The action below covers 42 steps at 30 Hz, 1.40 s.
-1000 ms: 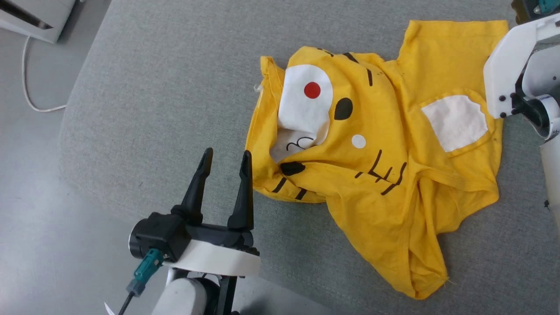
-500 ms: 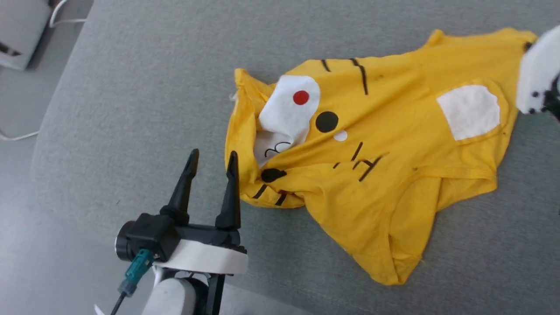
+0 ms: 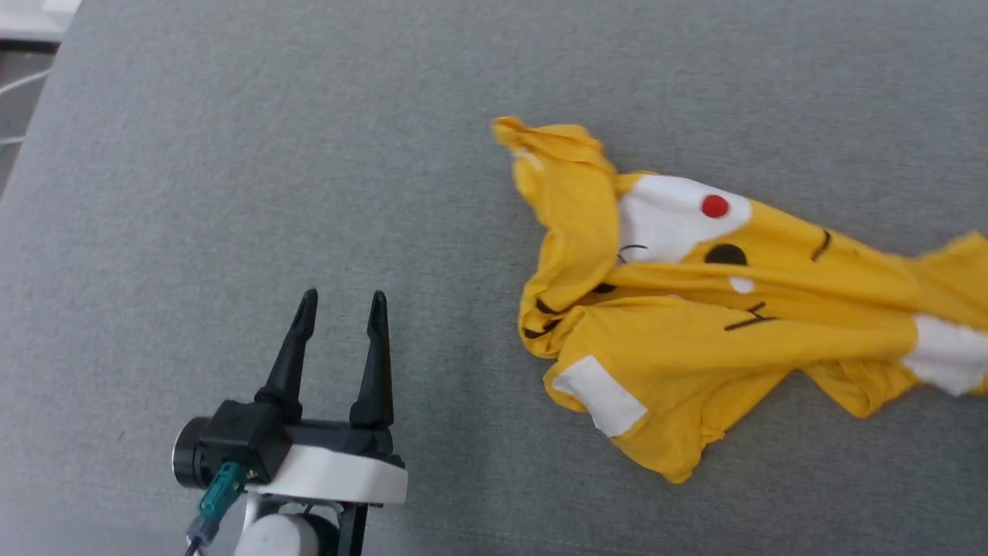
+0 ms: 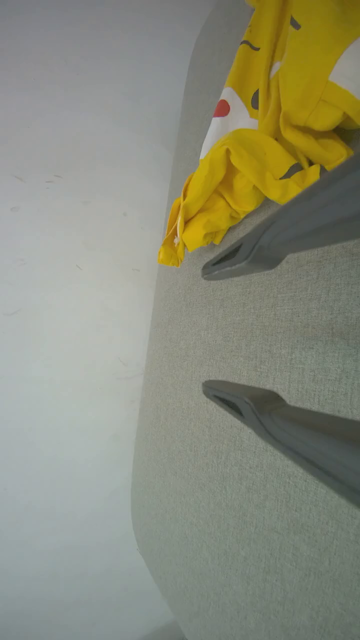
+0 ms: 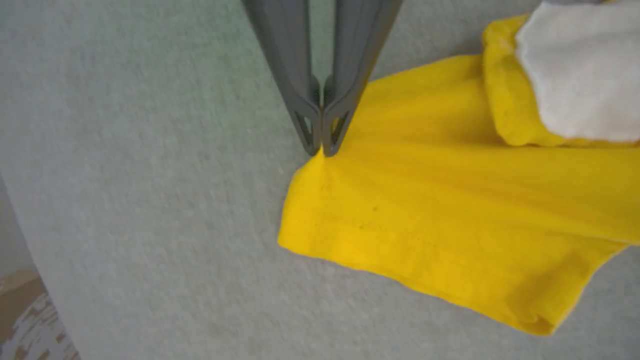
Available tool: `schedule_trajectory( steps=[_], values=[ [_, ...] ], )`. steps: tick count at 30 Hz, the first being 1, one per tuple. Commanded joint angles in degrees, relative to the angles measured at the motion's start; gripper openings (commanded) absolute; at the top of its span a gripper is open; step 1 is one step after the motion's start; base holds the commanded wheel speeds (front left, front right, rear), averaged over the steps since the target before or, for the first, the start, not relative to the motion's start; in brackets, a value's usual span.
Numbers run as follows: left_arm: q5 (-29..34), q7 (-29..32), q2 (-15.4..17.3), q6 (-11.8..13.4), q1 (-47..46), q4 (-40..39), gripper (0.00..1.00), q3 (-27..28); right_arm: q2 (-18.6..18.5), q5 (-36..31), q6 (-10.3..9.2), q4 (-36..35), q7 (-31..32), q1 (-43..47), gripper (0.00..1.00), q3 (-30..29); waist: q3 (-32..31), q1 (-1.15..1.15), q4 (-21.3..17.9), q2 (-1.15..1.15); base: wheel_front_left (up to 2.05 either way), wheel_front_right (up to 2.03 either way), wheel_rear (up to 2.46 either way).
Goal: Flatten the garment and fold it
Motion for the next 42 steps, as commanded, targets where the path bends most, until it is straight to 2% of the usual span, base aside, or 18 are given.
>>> schedule_trajectory(
  steps=[1, 5, 6, 7, 8, 11, 14, 20, 24, 28, 33, 37, 42],
  values=[
    [0.4, -0.3, -0.1, -0.2, 1.1, -0.1, 1.0, 0.4, 1.8, 0.1, -0.12, -1.2, -0.6, 3.5, 0.0, -2.0, -2.5, 0.01, -3.0, 0.0, 0.0, 0.0, 0.0],
    [0.7, -0.3, -0.1, -0.5, 1.7, 0.0, 1.0, 0.9, 5.9, 0.5, -0.12, -2.5, -2.3, 8.2, 0.0, -5.2, -3.1, 0.01, -4.3, 0.0, 0.0, 0.0, 0.0],
    [0.8, -0.3, -0.1, -0.5, 1.9, 0.1, 1.0, 1.1, 7.0, 0.4, -0.12, -2.9, -3.0, 8.3, 0.13, -5.6, -3.4, 0.01, -4.6, 0.0, 0.0, 0.0, 0.0],
    [0.8, -0.3, -0.1, -0.6, 2.0, 0.2, 1.0, 1.2, 7.9, 0.3, -0.12, -3.4, -3.7, 8.2, 0.7, -5.7, -3.6, 0.01, -4.8, 0.0, 0.0, 0.0, 0.0],
    [0.9, -0.3, -0.1, -0.7, 2.1, 0.3, 1.0, 1.3, 8.6, 0.3, -0.12, -3.9, -4.5, 7.9, 1.0, -5.2, -4.0, 0.01, -5.0, 0.0, 0.0, 0.0, 0.0],
    [1.1, -0.3, -0.1, -0.8, 2.3, 0.4, 1.0, 1.4, 9.2, 0.6, -0.12, -5.6, -5.6, 7.3, 1.0, -3.5, -4.6, 0.01, -5.1, 0.0, 0.0, 0.0, 0.0],
    [1.1, -0.3, -0.1, -0.9, 2.5, 0.4, 1.0, 1.4, 9.2, 2.5, -0.12, -10.9, -5.0, 6.5, 1.0, -0.2, -5.6, 0.01, -4.9, 0.0, 0.0, 0.0, 0.0],
    [0.4, -0.3, -0.1, -0.5, 3.2, -0.2, 1.0, 1.0, 6.7, 8.2, -0.12, -27.6, 1.5, 4.9, 1.0, 7.0, -6.3, 0.01, -3.8, 0.0, 0.0, 0.0, 0.0],
    [0.0, -0.3, -0.1, -0.4, 2.8, -0.6, 1.0, 0.4, 3.8, 9.2, -0.12, -31.7, 6.5, 1.9, 1.0, 13.3, -5.1, 0.01, -2.5, 0.0, 0.0, 0.0, 0.0],
    [-0.2, -0.3, -0.1, -0.5, 1.8, -0.6, 1.0, -0.6, -0.5, 8.2, -0.12, -28.7, 9.9, -2.5, 1.0, 23.1, -3.5, 0.01, -0.9, 0.0, 0.0, 0.0, 0.0],
    [0.1, -0.3, -0.1, -1.0, 0.4, -0.1, 1.0, -2.4, -3.6, 8.3, -0.12, -20.3, 13.7, -9.7, 1.0, 34.3, -1.7, 0.01, 1.6, 0.0, 0.0, 0.0, 0.0],
    [-0.5, -0.3, -0.1, -1.6, -0.8, 0.6, 1.0, -4.3, -5.3, 9.2, -0.12, -13.7, 16.0, -14.1, 1.0, 40.3, -0.6, 0.01, 4.2, 0.0, 0.0, 0.0, 0.0],
    [-1.4, -0.3, -0.1, -1.3, -1.9, 1.0, 1.0, -5.9, -7.6, 9.7, -0.12, -7.2, 14.9, -17.0, 1.0, 45.7, 0.7, 0.01, 7.2, 0.0, 0.0, 0.0, 0.0]
  ],
)
